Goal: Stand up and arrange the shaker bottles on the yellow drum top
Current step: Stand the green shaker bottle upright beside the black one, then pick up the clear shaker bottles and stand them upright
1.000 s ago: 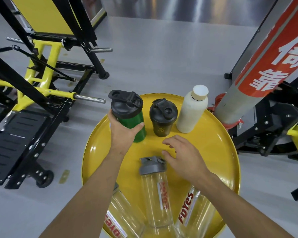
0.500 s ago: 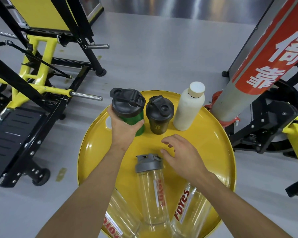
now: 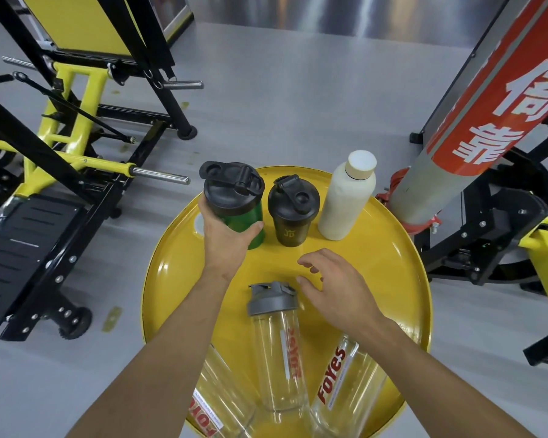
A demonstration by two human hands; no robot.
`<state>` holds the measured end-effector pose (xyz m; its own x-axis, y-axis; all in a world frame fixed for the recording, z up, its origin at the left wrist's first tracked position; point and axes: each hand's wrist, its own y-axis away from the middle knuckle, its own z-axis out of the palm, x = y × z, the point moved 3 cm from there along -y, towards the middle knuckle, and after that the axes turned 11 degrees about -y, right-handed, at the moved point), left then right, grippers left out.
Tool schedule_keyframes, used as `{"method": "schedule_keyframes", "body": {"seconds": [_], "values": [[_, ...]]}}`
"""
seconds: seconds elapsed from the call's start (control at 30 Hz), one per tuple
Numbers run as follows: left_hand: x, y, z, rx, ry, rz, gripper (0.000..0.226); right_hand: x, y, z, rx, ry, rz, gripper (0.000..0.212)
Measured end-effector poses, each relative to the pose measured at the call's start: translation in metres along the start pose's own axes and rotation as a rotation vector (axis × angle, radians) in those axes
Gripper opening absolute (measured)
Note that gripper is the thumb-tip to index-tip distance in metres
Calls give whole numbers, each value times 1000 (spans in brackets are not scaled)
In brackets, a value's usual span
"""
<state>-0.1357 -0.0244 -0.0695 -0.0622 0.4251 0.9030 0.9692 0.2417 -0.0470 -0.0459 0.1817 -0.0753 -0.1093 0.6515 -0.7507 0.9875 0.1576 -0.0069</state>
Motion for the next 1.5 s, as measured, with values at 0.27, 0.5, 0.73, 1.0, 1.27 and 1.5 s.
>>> {"method": "schedule_keyframes", "body": {"seconds": [0.27, 0.5, 0.73, 1.0, 1.27, 1.5], "values": [[-7, 15, -16, 6, -30, -16, 104, 0, 6, -1, -10, -1, -10, 29], [-10, 48, -39, 22, -43, -47, 98, -10, 13, 5, -37, -14, -51, 26], [-20, 85, -78, 47, -156, -55, 84, -19, 22, 9, -73, -1, -87, 24], [-53, 131, -115, 42, -392, -182, 65, -27, 28, 21, -111, -41, -106, 18], [-74, 163, -111, -4, -425, -342, 80, -32, 31, 25, -128, -86, -105, 20], [-69, 157, -104, -13, -416, -358, 70, -23, 34, 17, -103, -95, -82, 17]]}}
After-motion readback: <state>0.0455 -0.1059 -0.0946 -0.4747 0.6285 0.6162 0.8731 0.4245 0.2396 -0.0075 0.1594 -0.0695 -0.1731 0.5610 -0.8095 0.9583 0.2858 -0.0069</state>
